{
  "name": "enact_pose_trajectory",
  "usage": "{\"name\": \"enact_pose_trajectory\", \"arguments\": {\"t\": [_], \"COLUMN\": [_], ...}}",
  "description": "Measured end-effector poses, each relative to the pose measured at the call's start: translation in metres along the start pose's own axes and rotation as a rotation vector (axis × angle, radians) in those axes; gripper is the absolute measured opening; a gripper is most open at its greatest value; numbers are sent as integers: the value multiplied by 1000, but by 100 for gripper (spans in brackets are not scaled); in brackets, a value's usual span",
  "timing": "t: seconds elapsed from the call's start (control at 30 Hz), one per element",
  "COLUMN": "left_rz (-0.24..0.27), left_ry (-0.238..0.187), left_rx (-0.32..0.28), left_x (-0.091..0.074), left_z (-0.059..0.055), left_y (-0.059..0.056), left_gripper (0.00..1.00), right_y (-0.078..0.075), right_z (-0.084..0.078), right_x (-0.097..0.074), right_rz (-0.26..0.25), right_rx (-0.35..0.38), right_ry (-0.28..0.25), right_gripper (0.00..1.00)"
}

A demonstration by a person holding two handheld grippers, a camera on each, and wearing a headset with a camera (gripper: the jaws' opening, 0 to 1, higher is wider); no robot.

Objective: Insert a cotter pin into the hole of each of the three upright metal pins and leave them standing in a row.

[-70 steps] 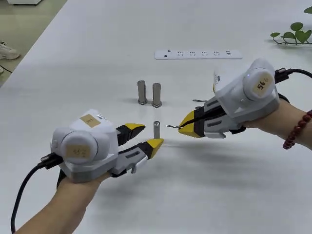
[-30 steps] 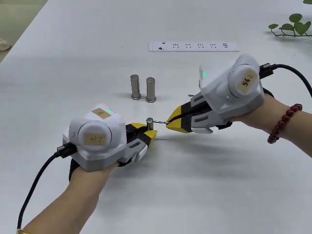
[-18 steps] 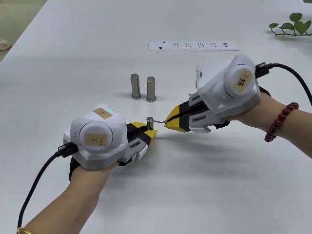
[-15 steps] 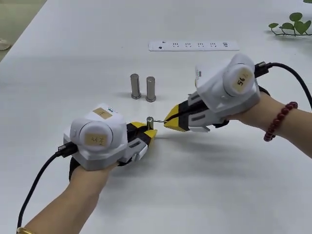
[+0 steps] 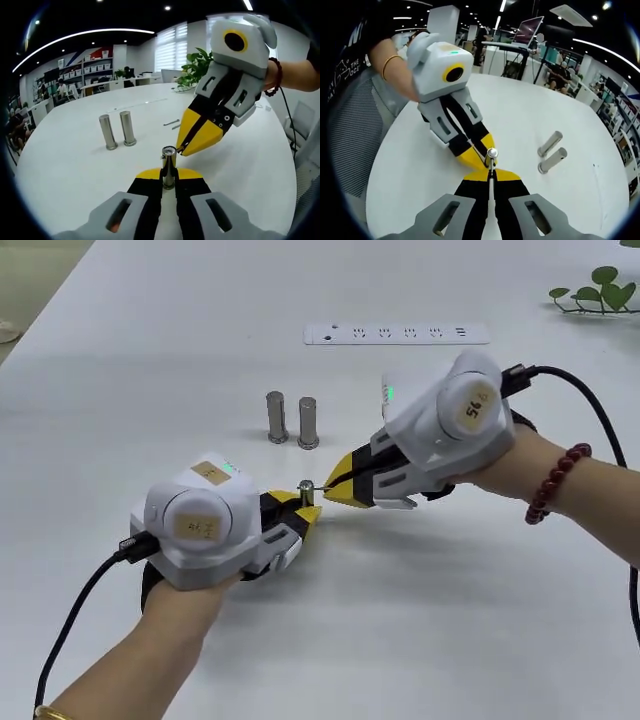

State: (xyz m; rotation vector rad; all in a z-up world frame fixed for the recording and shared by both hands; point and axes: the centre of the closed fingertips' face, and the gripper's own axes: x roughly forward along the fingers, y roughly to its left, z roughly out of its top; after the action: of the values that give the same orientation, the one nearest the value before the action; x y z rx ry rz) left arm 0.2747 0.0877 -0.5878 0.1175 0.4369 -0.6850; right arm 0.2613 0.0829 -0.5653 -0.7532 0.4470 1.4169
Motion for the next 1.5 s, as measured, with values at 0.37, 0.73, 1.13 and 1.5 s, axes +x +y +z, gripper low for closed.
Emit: {"name": "enact_pose_trajectory", "arguments": {"t": [0.37,0.73,1.13,1.5], "left_rz": [-2,-3,-1,1], "left_ry": [1,1,3,3], "left_rx": [6,3,2,5], "left_x": [1,2,1,1], "left_z": [0,0,0,0], "left_y": [0,0,0,0], "left_gripper": [6,6,6,6], "right_y": [-3,-4,-3,-4], "right_z": [3,1,1,3], "right_x": [5,-4,-6,-3], "right_rz": [-9,-30,-38,-32], "right_rx": [-11,-3,7,8], "right_ry": [-7,-8,0,-5], "right_gripper": [0,4,0,0]}}
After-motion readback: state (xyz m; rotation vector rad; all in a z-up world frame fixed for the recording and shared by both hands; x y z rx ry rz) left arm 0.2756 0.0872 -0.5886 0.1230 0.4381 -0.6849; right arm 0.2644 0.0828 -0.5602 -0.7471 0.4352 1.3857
